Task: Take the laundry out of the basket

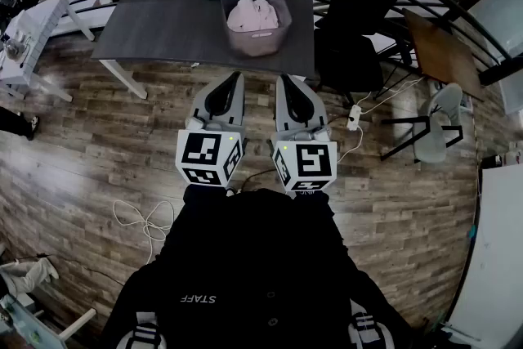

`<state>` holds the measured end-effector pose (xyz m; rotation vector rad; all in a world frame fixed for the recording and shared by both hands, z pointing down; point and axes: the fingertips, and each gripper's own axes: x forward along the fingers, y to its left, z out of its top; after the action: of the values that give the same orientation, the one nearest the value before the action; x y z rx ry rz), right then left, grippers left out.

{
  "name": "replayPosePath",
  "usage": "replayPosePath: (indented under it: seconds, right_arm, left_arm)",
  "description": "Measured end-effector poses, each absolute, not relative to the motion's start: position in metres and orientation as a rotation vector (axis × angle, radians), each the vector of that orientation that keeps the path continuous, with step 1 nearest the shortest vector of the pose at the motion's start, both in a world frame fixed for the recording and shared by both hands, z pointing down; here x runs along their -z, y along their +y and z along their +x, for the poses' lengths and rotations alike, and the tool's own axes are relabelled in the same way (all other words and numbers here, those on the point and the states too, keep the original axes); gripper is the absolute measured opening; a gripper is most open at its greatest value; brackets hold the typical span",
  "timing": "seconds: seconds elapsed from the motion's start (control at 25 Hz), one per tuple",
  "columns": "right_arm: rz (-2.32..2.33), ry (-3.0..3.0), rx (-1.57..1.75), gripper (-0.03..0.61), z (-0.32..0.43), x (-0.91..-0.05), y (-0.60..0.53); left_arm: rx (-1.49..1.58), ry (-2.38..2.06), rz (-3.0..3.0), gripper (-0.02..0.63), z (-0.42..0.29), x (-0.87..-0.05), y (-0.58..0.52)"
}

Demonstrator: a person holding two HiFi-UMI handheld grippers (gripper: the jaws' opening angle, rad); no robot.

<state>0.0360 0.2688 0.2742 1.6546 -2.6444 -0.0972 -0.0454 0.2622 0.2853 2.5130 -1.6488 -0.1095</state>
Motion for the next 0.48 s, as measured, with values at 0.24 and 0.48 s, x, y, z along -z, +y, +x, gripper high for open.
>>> replayPosePath:
  seconds: [0.24,0.48]
  right_arm:
    - [1.654,-2.639,0.096,0.014,0.022,-0.276,0.267]
    - [1.681,-2.628,0.044,0.014,0.012,-0.284,0.267]
  left_arm:
    - [0.097,-1.626,2.516,0.0,-0.058,-0.289,0.259]
    - [0.089,-1.618,2.504,0.0,-0.077,-0.296,0.262]
